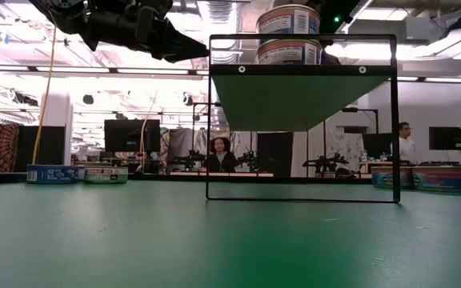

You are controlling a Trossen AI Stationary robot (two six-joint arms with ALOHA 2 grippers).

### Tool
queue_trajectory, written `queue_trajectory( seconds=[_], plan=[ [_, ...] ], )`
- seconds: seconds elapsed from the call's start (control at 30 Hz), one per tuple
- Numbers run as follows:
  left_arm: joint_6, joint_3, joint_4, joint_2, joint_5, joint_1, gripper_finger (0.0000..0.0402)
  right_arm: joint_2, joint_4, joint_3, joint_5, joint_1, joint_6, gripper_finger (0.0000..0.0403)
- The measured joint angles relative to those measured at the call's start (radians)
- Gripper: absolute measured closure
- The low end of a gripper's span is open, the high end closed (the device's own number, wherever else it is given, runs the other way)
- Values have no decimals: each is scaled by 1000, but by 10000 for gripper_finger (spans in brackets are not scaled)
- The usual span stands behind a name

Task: Stack canned seafood by type on shelf
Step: Stack the green tuna can on top of the green tuna can on the shelf, then stack the blue tuna can on top of the blue tuna can on the shelf

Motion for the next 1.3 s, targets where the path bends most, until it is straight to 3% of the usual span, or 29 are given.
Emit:
queue_trajectory(
  seconds=[0.53, 0.93, 1.17, 1.3],
  plan=[
    [-53, 0, 8, 0, 78, -1, 222, -5, -13, 39, 11, 11, -30, 127],
    [-73, 0, 14, 0, 82, -5, 222, -9, -40, 55, 33, 15, -137, 127],
    [-102, 0, 23, 0, 86, -5, 222, -9, -54, 65, 31, 22, -99, 127],
    [-103, 0, 13, 0, 86, -5, 222, -12, -75, 65, 145, 62, -82, 127]
  ],
)
